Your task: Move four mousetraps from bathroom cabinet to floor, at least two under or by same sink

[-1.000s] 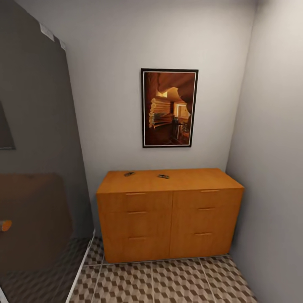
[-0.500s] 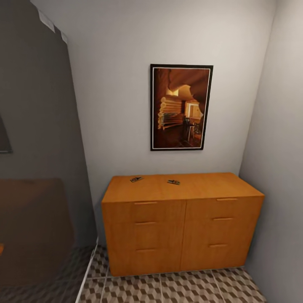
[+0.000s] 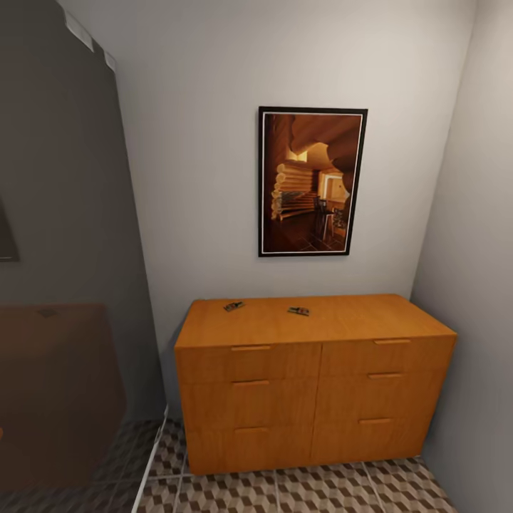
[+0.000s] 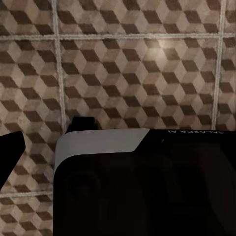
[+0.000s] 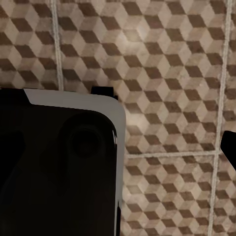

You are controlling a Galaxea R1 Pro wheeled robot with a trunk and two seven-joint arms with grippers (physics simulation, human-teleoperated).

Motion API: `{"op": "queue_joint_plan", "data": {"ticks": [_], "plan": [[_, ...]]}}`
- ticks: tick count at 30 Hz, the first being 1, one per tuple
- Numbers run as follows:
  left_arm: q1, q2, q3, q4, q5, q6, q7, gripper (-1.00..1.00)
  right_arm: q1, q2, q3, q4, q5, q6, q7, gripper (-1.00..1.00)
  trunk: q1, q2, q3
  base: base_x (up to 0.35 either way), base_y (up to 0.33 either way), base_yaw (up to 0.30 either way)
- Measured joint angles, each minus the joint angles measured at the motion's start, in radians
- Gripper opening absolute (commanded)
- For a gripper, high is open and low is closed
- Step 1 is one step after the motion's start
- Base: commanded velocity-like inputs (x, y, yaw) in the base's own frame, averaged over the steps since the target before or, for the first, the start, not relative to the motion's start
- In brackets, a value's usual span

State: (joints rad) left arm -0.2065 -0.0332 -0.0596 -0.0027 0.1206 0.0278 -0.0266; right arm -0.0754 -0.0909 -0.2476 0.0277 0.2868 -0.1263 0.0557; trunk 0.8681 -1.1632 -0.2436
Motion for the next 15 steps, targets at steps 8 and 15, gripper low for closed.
{"op": "queue_joint_plan", "data": {"ticks": [8, 15], "plan": [[0.000, 0.001, 0.000, 0.000, 0.001, 0.000, 0.000, 1.00, 0.000, 0.000, 0.000, 0.000, 0.001, 0.000, 0.000, 1.00, 0.000, 0.000, 0.000, 0.218, -0.061, 0.000], [0.000, 0.001, 0.000, 0.000, 0.001, 0.000, 0.000, 1.00, 0.000, 0.000, 0.000, 0.000, 0.001, 0.000, 0.000, 1.00, 0.000, 0.000, 0.000, 0.280, -0.111, 0.000]]}}
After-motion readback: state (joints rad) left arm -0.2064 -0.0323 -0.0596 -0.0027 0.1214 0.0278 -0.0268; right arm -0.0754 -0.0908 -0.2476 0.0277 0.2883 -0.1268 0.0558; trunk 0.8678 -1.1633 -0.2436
